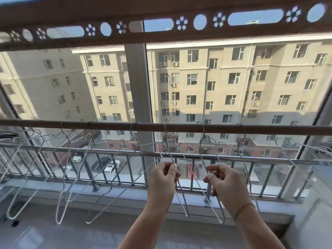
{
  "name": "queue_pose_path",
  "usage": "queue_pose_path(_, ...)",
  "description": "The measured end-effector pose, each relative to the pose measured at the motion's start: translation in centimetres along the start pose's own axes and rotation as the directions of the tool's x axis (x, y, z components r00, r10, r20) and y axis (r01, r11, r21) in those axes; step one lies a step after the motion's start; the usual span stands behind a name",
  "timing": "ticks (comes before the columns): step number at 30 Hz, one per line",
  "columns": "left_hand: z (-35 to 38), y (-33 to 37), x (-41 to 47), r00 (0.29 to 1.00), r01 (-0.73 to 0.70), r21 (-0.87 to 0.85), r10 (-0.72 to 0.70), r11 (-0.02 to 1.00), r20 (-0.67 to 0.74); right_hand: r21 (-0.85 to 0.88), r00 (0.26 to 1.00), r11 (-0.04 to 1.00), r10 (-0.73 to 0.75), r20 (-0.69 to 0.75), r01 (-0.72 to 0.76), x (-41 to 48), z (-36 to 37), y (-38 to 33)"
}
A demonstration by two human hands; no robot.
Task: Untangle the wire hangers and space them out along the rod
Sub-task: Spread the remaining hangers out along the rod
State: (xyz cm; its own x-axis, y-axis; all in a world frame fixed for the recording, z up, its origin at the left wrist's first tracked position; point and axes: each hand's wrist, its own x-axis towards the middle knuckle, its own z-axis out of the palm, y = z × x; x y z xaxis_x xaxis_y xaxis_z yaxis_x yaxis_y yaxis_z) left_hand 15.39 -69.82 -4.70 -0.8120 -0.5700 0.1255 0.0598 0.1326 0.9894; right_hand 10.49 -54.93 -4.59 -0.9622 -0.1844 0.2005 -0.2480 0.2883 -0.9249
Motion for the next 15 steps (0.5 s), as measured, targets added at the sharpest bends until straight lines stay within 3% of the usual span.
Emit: queue_pose_path(15, -1.0, -0.5, 0.3, 0.998, -0.027, 0.059, 0.024, 0.998, 0.053, 0.011, 0.995, 0.997, 0.074, -0.061, -0.074, -0.1, 0.7, -0.2)
